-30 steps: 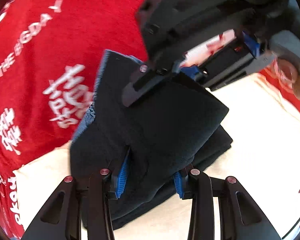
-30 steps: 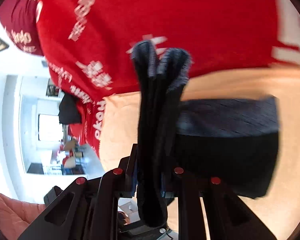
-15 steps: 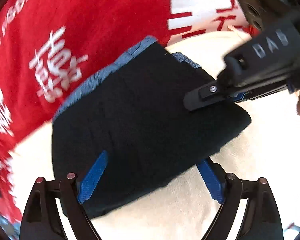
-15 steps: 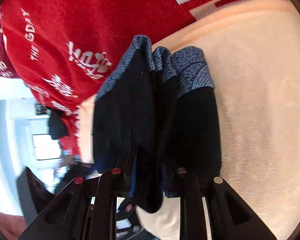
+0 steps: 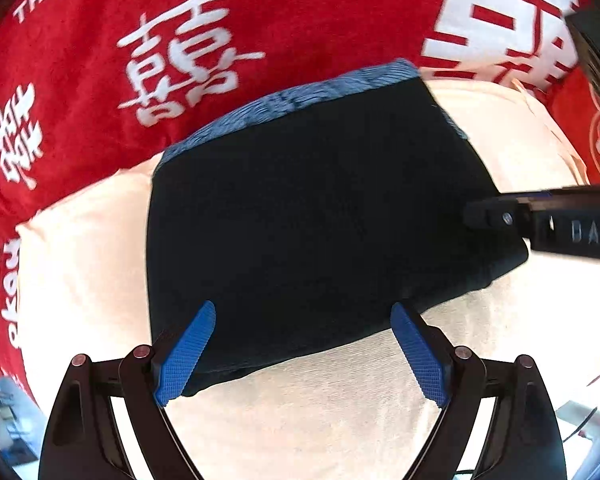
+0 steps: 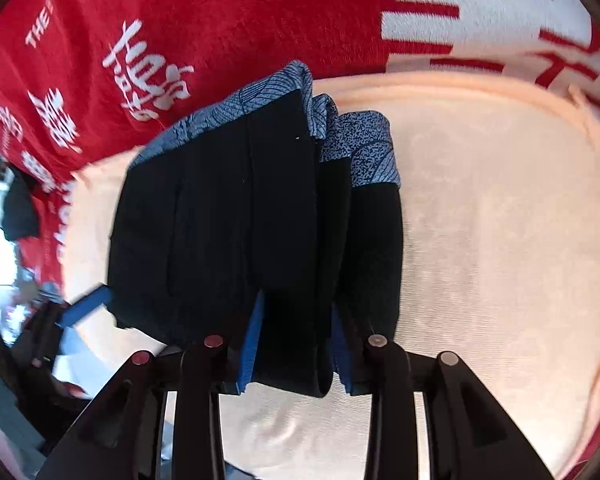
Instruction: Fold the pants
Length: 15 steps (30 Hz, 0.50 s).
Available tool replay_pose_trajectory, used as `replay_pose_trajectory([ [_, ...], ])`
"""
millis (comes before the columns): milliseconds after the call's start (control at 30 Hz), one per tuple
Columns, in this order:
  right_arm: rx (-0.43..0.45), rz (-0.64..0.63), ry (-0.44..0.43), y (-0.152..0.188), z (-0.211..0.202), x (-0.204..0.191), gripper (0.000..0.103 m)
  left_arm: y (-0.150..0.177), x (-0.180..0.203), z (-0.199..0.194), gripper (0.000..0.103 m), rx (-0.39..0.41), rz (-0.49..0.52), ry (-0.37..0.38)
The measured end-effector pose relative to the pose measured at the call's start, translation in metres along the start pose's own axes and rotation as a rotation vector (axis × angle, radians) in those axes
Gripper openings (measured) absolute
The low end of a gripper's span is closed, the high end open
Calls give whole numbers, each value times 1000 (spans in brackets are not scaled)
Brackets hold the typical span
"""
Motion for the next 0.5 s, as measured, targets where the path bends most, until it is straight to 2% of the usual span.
replay_pose_trajectory([
  [200,15,-111,78,3,3,-10,42,4,-13,4,90,-26,-37,-12],
  [500,18,-111,106,13,-1,-10,43,3,-17,12,90,-36,-55,7],
])
Point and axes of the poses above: each gripper's, at about its wrist camera, not at the fingertips, and z roughly the way its jaws point, x to its right, y to its underside, the point moved 1 cm from there along z, roughly the way its jaws point, and after that the axes turned 15 degrees about x, right-handed, at the moved point
